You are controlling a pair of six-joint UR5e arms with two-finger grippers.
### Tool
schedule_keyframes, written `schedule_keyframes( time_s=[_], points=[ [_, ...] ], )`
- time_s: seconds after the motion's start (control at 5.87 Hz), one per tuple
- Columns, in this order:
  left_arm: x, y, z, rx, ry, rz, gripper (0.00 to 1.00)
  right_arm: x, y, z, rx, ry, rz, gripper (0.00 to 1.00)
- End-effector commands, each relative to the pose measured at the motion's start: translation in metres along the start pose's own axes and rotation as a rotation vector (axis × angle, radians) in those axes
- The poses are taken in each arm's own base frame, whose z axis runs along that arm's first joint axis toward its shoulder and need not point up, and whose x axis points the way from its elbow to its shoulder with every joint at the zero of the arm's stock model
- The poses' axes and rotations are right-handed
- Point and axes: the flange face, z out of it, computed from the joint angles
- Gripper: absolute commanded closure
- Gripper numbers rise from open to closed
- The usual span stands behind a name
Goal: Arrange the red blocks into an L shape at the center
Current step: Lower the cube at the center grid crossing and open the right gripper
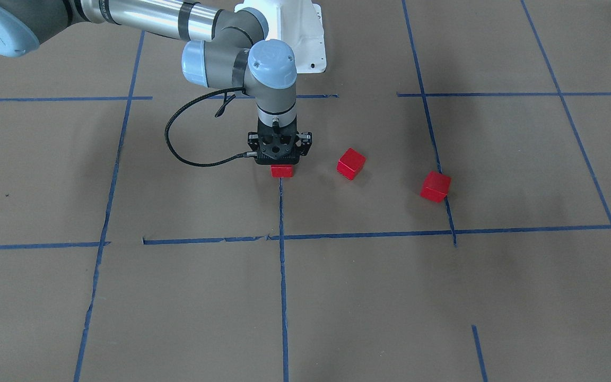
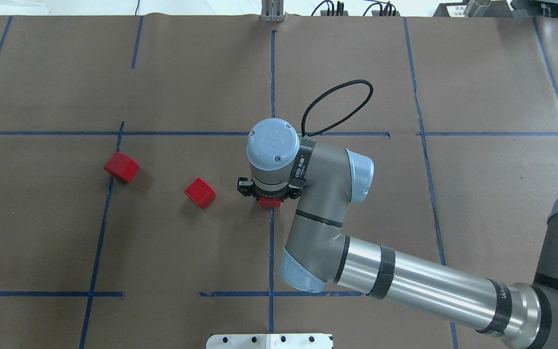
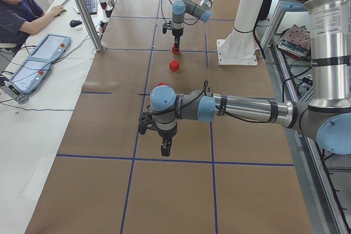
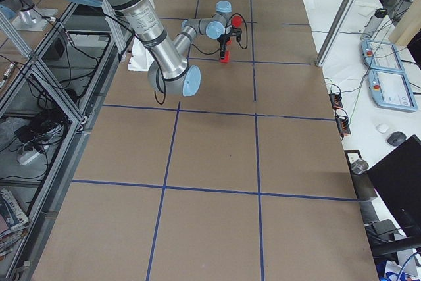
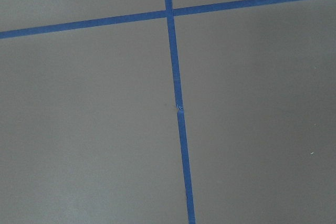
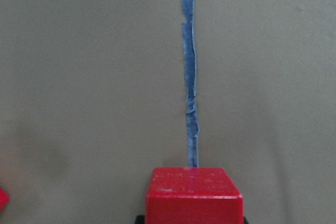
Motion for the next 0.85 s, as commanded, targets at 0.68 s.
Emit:
schedule_keyframes(
  time_s=[0.68],
  points=[
    [0.002, -0.002, -0.002, 0.005, -0.003, 0.009, 0.00, 0.002, -0.017, -0.035, 0.060, -0.038, -0.029, 0.00]
  ],
)
